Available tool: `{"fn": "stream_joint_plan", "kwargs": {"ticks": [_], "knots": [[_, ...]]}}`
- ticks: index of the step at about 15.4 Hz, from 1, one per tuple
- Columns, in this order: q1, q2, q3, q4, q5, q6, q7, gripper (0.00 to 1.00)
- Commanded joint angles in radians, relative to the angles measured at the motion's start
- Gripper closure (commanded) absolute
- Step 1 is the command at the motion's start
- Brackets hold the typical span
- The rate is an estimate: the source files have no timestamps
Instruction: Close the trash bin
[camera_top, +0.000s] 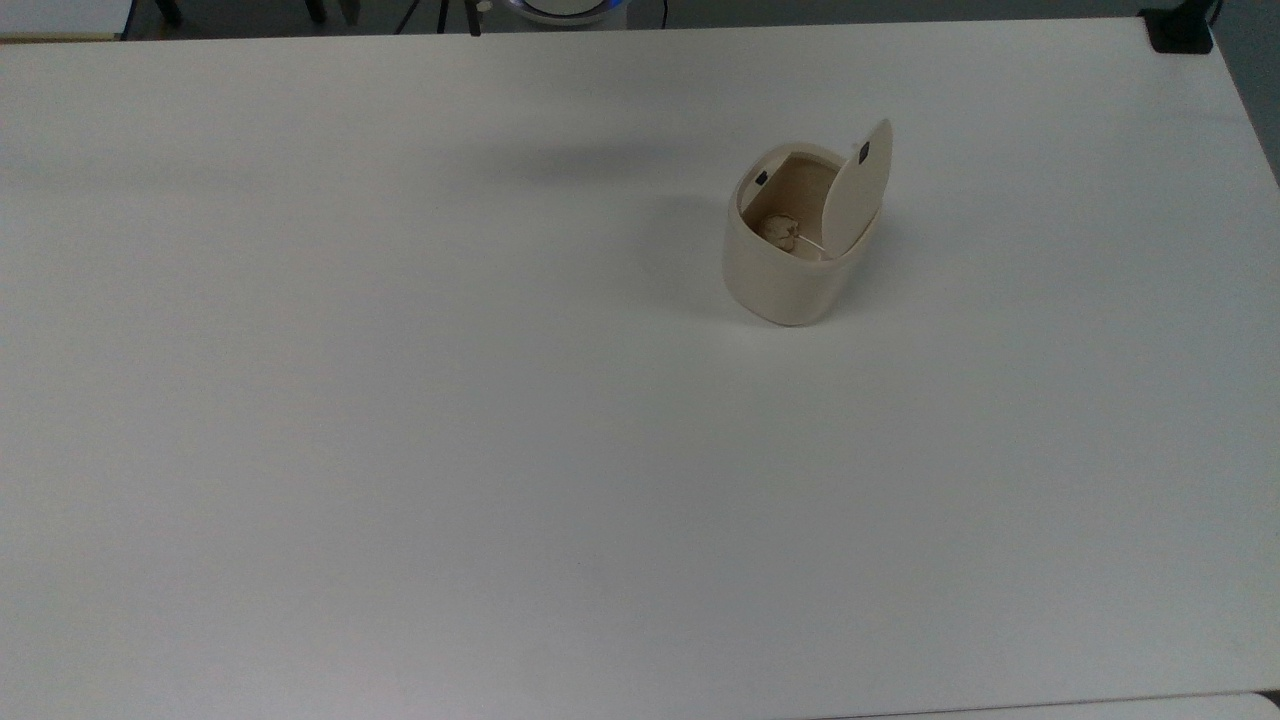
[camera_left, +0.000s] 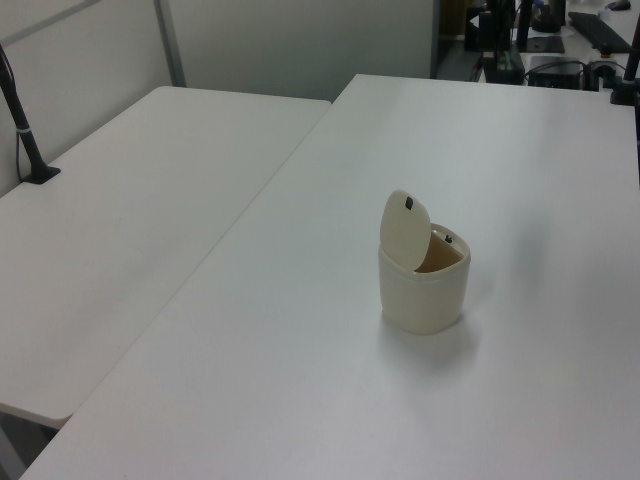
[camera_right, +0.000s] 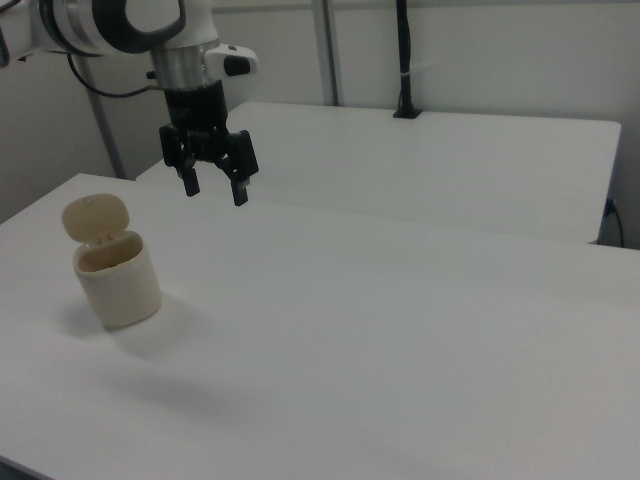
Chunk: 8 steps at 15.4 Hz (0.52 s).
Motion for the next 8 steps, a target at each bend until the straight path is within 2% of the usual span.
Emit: {"fn": "stream_joint_plan", "kwargs": {"ticks": [1,8], "knots": [[0.003,0.000,-0.006,0.000,0.016,0.003,-0.010,0.00],[0.007,0.046,-0.005,0.026,0.016,0.003,-0.067,0.00]]}}
